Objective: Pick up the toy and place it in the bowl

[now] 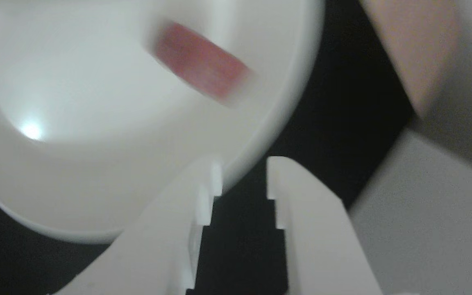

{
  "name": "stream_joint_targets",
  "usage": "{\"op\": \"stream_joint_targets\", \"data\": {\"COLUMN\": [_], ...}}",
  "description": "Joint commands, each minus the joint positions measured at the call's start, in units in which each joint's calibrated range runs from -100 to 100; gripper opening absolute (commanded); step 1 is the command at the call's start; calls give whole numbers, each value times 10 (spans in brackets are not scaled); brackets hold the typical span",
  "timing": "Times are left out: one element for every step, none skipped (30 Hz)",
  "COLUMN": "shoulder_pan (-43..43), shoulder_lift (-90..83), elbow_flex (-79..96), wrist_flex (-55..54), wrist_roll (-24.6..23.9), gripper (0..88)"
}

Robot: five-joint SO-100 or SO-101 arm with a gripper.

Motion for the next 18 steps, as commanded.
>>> {"op": "stream_joint_targets", "data": {"shoulder_pan": [69,87,101,118,138,178,196,223,249,301,333,352,375,395,423,437,444,453], "shoulder_lift": [-119,-142,-157,-173,-194,-228,-240,-254,-267,-289,-299,-305,-312,-319,-331,-342,-349,-359], "elbow_flex": [-16,-16,-16,-16,-16,-15,-15,-15,-15,-15,-12,-5,5,19,48,70,85,105], "wrist_flex": [0,0,0,0,0,0,0,-1,-1,-1,-1,-3,-8,-9,-9,-10,-10,-10], "wrist_roll": [-3,-3,-3,-3,-3,-3,-3,-3,-3,-3,-3,-3,-3,-3,-3,-3,-3,-2], "gripper": [23,23,23,23,23,23,23,23,23,23,22,22,22,22,22,22,21,21]}}
